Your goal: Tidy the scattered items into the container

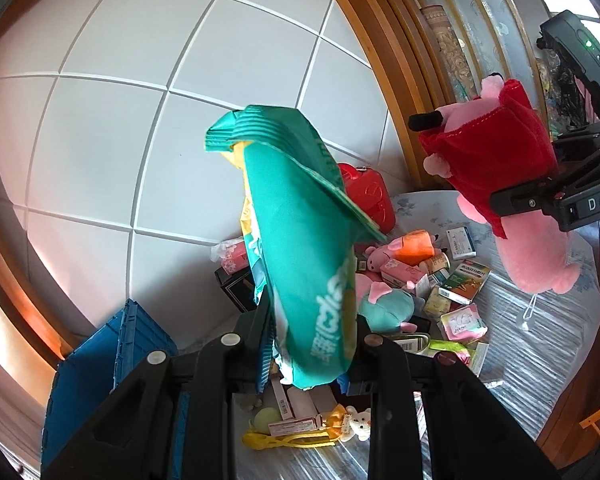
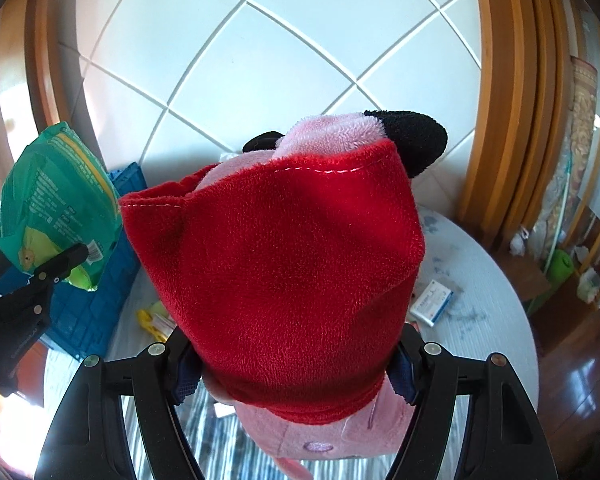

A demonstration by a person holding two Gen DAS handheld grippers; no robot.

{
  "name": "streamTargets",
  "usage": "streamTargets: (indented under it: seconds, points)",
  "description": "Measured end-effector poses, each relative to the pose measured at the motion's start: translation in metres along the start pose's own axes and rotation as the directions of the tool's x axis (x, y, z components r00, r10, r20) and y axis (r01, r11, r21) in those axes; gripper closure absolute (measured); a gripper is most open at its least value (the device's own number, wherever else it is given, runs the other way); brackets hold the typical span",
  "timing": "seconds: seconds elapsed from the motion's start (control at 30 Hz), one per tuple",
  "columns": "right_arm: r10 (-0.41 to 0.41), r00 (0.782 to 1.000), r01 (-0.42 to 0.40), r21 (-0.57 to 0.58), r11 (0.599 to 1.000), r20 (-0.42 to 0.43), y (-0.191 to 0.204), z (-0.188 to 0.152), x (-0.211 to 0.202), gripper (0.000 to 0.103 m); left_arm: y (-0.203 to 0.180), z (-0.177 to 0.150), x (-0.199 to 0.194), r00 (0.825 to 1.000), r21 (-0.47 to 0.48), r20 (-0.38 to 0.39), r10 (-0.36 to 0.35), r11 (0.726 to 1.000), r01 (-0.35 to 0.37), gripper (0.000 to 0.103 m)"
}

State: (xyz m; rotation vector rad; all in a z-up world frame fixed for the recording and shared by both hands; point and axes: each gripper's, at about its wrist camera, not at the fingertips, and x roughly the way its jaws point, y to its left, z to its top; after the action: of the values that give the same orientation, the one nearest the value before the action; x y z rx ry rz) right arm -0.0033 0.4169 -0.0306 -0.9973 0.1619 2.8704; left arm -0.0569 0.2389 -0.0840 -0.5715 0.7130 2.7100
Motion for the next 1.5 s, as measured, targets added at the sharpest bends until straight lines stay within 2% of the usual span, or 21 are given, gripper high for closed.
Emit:
streamTargets:
  seconds: [0.27,0.5,0.97,1.5]
  points:
    - [0.012,1.0,-0.012,-0.032,0.999,0.01,0.026,0.013,-0.006,0.029,0.032,-0.004,-0.02,0.999,-0.05,0.036,0.021,0.999,-0.019,0.079]
    - [0.016,1.0,-0.015,-0.032,0.999,0.026,0.064,0.024,-0.013,0.029,0.059,-0.015,-0.036,0.998,-0.057,0.052,0.02,0.998,-0.017,0.079]
    - [0.024,0.999,-0.023,-0.031,0.999,0.032,0.131,0.027,-0.014,0.029,0.126,-0.046,-0.061,0.998,-0.102,0.069,0.013,0.995,-0.006,0.079]
    - [0.072,0.997,-0.068,-0.097,0.993,0.038,0.203,0.04,-0.004,0.029,0.197,-0.08,-0.079,0.994,-0.163,0.057,0.096,0.983,-0.085,0.079]
